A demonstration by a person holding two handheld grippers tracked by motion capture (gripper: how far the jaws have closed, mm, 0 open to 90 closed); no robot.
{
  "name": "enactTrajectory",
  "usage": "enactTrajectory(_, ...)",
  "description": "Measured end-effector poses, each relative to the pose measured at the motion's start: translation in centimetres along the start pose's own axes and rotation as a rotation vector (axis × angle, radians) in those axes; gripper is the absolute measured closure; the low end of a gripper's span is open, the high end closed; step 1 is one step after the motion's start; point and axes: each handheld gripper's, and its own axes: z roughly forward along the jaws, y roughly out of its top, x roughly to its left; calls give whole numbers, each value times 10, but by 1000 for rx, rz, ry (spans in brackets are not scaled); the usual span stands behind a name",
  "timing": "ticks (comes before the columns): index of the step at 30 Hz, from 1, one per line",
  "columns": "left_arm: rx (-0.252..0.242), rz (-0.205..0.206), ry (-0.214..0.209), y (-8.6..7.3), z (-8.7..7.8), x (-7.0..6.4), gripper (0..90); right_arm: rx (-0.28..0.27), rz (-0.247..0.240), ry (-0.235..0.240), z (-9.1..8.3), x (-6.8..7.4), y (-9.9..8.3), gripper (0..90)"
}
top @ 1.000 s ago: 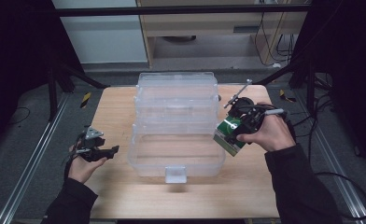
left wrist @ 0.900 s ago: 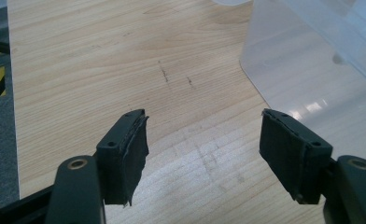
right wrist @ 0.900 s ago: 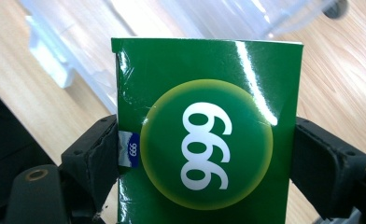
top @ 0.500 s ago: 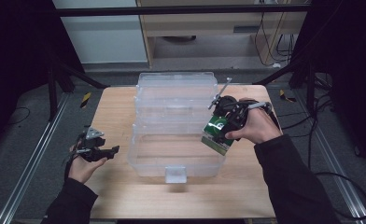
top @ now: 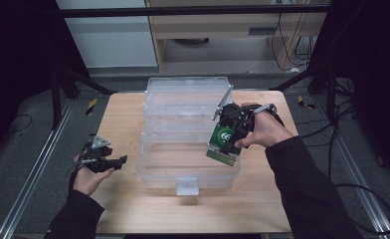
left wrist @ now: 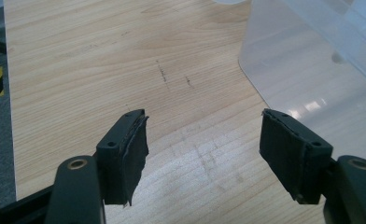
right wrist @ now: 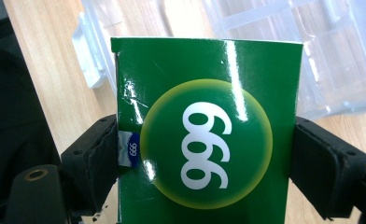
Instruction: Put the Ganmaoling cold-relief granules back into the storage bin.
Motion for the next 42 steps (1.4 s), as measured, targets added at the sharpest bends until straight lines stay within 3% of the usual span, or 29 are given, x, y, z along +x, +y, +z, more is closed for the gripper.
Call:
enactTrajectory(7,2,2,-1,0,1,-1,314,-11,-51,31,3,1,2,174)
enactTrajectory(18,5,3,1,-1,2,-1,314,20,-125,52,14,4,7,174)
enactTrajectory(33,10,7,0,-1,3,-1,313,68,-283,92,40,8,14,176)
enactTrajectory(42,20,8,0,-2,5,-1,313,93,-311,85,45,3,10,176)
